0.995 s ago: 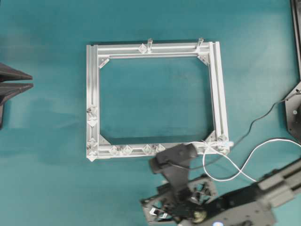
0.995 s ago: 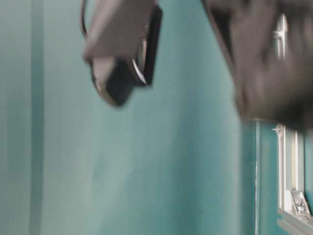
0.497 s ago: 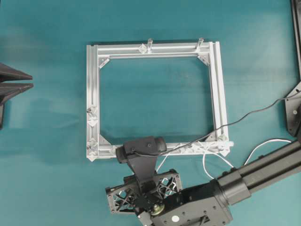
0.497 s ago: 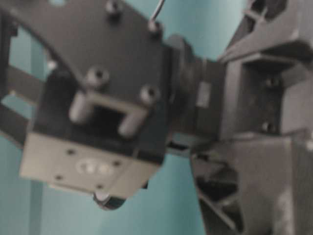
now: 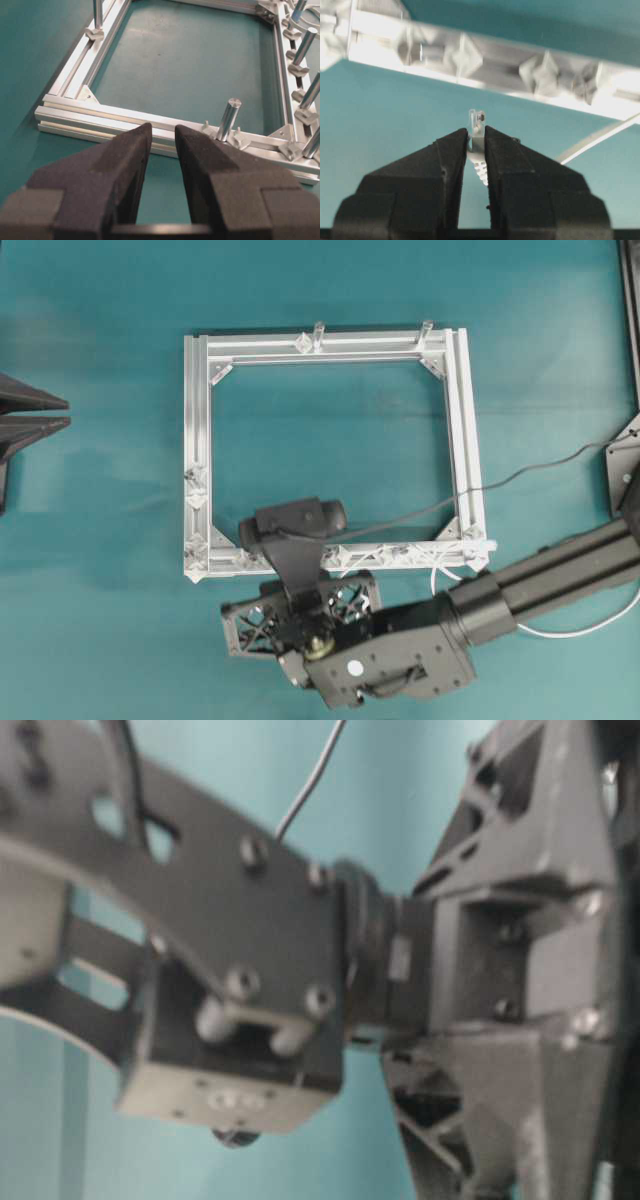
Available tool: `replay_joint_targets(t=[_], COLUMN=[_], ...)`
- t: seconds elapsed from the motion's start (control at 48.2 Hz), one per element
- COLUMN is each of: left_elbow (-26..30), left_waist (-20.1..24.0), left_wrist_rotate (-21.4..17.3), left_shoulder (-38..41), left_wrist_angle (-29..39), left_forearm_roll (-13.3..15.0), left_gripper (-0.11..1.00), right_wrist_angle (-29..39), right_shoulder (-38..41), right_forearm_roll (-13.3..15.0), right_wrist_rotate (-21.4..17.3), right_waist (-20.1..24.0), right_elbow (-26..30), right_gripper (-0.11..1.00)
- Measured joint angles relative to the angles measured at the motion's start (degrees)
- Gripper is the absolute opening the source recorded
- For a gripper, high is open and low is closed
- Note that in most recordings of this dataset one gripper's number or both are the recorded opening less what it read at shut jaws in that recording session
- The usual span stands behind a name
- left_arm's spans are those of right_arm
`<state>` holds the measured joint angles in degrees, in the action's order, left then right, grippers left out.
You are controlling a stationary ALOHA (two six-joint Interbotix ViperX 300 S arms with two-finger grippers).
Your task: Move the cable alternately left and right between 8 closely spaced pins so it hooks onto each one.
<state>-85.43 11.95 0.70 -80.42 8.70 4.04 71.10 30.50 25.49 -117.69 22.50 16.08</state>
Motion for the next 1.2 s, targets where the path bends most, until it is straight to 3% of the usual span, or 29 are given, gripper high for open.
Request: replay_joint_targets(t=[0.269,1.202], left_elbow=[0.09,0.00], left_waist=[0.00,0.00], left_wrist_rotate=[0.09,0.00], left_shoulder=[0.00,0.00], left_wrist_angle=[0.00,0.00], left_forearm_roll=[0.00,0.00], left_gripper=[0.32,0.32], right_wrist_angle=[0.09,0.00], right_shoulder=[0.09,0.18], right_forearm_roll=[0.00,0.00], right_wrist_rotate=[2.46,2.29], right_waist=[-2.29,-3.43], right_elbow=[-0.35,-1.05], right_gripper=[0.14,0.14])
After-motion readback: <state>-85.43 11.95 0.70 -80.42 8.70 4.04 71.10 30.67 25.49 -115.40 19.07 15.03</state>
